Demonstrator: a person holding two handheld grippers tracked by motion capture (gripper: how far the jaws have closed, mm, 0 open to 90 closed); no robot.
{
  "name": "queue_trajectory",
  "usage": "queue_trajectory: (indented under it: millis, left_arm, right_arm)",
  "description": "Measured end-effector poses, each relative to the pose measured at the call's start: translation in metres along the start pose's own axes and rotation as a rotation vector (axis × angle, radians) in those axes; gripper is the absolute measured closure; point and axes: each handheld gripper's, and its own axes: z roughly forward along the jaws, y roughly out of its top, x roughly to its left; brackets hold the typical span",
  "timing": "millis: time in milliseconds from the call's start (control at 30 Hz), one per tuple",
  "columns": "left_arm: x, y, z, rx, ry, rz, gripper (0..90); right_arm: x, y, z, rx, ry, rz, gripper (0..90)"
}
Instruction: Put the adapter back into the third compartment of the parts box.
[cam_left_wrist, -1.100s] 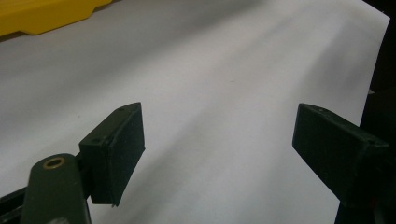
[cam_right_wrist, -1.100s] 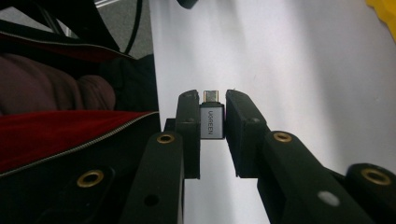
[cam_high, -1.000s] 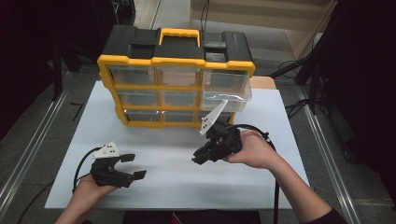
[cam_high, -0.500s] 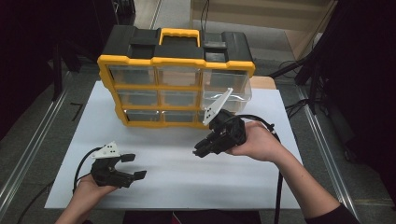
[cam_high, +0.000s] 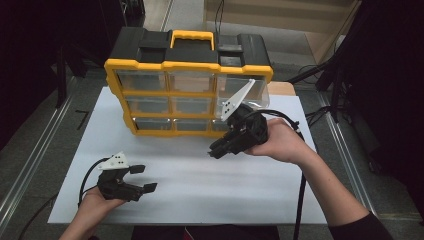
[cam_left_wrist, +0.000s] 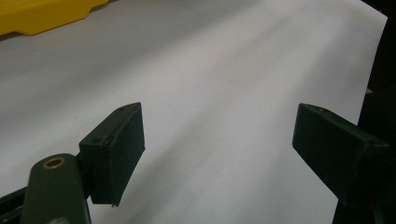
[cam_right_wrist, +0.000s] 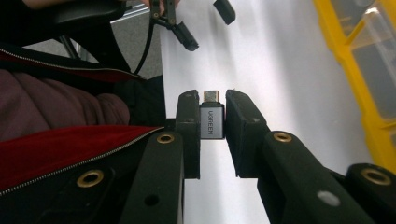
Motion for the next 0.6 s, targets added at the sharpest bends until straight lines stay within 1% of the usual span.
queue_trajectory:
  millis: [200, 300, 433, 467, 600]
  left_arm:
    - [0.000, 0.000, 0.000, 0.000, -0.002, 0.000, 18.0]
    - [0.000, 0.000, 0.000, 0.000, -0.002, 0.001, 18.1]
    - [0.000, 0.000, 0.000, -0.001, -0.002, 0.001, 18.0]
    - [0.000, 0.000, 0.000, -0.001, -0.003, 0.001, 18.1]
    - [0.000, 0.000, 0.000, 0.000, -0.003, 0.001, 18.1]
  right_arm:
    - [-0.004, 0.004, -0.012, -0.011, 0.003, 0.010, 73.5]
    - [-0.004, 0.007, -0.017, -0.014, -0.009, 0.004, 73.5]
    - [-0.005, 0.010, -0.023, -0.019, -0.013, 0.000, 73.5]
    - [-0.005, 0.012, -0.028, -0.022, -0.020, 0.004, 73.5]
    - [-0.007, 0.015, -0.036, -0.029, -0.030, -0.002, 73.5]
